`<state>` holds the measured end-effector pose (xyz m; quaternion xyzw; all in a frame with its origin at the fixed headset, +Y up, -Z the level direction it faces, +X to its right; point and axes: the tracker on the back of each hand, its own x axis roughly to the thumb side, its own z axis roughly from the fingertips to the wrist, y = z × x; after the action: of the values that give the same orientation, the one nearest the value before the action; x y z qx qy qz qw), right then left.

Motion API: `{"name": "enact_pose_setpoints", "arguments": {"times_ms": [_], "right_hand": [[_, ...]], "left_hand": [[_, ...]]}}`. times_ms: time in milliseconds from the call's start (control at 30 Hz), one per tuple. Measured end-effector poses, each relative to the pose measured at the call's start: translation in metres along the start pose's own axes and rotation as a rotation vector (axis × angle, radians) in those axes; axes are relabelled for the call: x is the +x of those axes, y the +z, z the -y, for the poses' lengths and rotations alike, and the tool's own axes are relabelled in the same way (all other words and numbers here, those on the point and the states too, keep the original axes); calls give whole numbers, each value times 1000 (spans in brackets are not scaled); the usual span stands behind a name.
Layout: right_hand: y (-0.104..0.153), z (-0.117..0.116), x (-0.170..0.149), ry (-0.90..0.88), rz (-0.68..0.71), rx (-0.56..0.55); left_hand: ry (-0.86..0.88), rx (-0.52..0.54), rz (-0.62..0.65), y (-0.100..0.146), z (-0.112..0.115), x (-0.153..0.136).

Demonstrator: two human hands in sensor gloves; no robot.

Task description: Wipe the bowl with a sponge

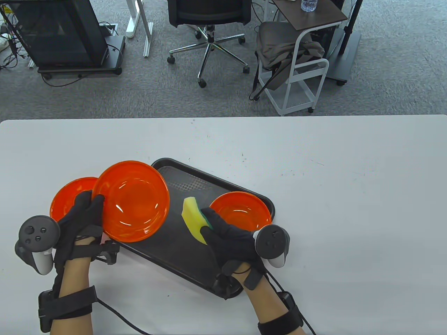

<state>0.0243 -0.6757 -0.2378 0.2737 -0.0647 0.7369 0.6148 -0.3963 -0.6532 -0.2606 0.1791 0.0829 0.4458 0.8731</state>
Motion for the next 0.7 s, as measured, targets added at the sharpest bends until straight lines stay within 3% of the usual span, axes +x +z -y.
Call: {"name": "enact_pose_setpoints", "arguments": {"times_ms": [433, 700], "right_hand": [[1, 3, 1, -2, 9, -2], [1, 4, 2, -6, 14, -6]], "left_hand": [[188, 294, -386, 2, -42, -78], [198, 313, -499, 3, -24, -104]]}}
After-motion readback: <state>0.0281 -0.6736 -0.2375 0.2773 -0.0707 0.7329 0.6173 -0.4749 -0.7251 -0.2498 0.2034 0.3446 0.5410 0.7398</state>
